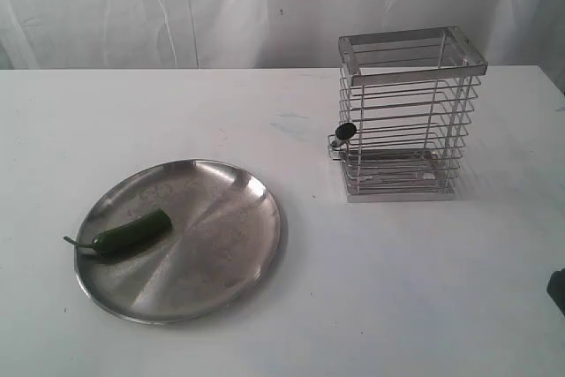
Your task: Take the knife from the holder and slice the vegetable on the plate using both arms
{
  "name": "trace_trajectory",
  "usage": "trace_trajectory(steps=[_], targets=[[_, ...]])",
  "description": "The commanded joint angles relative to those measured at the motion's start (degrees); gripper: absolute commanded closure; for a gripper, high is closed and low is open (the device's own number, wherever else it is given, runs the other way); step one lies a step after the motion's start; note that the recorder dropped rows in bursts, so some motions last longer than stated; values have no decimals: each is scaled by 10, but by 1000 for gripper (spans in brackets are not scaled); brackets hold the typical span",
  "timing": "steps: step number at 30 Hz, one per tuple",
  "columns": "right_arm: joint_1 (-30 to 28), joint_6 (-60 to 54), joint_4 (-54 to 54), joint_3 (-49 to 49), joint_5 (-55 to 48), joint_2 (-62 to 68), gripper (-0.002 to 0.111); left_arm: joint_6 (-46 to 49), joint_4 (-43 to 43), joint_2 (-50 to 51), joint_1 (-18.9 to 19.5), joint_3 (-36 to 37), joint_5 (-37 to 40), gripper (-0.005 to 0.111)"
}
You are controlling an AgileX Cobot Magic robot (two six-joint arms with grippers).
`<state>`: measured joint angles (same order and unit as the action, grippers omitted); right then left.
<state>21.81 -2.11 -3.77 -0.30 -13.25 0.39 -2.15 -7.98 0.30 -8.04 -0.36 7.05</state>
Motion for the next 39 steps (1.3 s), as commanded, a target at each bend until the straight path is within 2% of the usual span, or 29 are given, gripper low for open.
trace_trajectory(steps=[1, 5, 9, 13, 16, 17, 22, 24, 26, 31, 34, 37, 39], targets=[[-3, -4, 3, 3, 4, -4, 108, -5, -2, -3, -1, 4, 2, 107], [-3, 16, -8, 3, 41, -4, 108, -5, -2, -3, -1, 4, 2, 107], [-2, 171, -128, 3, 143, -4, 108, -5, -2, -3, -1, 4, 2, 107], [-2, 221, -146, 3, 228, -4, 108, -5, -2, -3, -1, 4, 2, 107], [0, 353, -161, -6, 191, -4, 108, -5, -2, -3, -1, 4, 2, 107], [0, 360, -155, -16, 177, -4, 108, -5, -2, -3, -1, 4, 2, 107], [0, 330, -144, -74, 128, -4, 108, -5, -2, -3, -1, 4, 2, 107], [6, 278, -133, -113, 117, -4, 108, -5, -2, -3, -1, 4, 2, 107], [19, 202, -132, -185, 37, 3, 108, -5, -2, -3, -1, 4, 2, 107], [37, 85, -110, -375, -166, 157, 108, -5, -2, -3, -1, 4, 2, 107], [37, 82, -97, -468, -259, 272, 108, -5, -2, -3, -1, 4, 2, 107], [37, 92, -97, -516, -289, 386, 106, -5, -2, -3, -1, 4, 2, 107], [37, 118, -97, -517, -287, 450, 99, -5, -2, -3, -1, 4, 2, 107]])
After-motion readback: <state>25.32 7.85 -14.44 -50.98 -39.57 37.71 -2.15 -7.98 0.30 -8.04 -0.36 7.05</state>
